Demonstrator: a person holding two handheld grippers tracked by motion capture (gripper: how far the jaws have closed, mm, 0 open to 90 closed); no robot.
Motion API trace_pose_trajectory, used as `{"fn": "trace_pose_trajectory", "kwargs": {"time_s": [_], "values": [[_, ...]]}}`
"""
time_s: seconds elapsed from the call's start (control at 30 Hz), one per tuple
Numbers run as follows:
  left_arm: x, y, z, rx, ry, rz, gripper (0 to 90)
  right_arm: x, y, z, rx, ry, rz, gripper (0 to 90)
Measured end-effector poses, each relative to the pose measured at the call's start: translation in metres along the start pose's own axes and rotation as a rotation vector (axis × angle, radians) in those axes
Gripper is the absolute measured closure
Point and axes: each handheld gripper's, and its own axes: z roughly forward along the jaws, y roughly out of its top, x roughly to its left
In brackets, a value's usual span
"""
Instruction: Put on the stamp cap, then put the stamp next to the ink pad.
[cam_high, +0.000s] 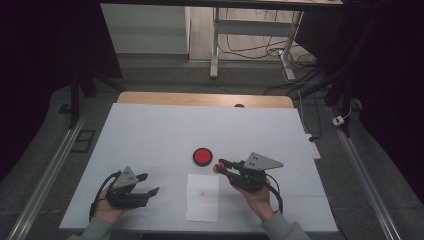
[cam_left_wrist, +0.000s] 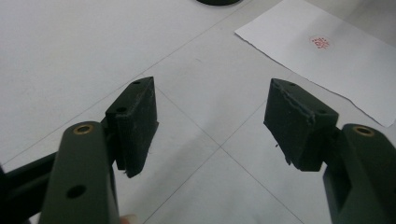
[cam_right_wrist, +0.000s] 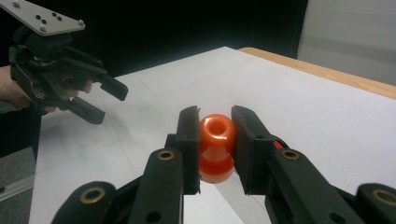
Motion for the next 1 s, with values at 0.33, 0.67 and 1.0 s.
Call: {"fn": "trace_pose_trajectory", "kwargs": {"time_s": [0.33, 0.67, 1.0], "values": [[0.001, 0.0, 0.001, 0.002, -0.002, 0.001, 34.3, -0.006, -0.001, 0.001, 0.011, -0.025, 0.006, 72.3], [0.0, 0.0, 0.002, 0.007, -0.008, 0.004, 34.2, -0.017, -0.004, 0.006, 0.041, -0.078, 0.017, 72.3], [0.0, 0.0, 0.004, 0.016, -0.014, 0.01, 33.9, -0.032, -0.009, 0.017, 0.097, -0.14, 0.013, 72.3]]}}
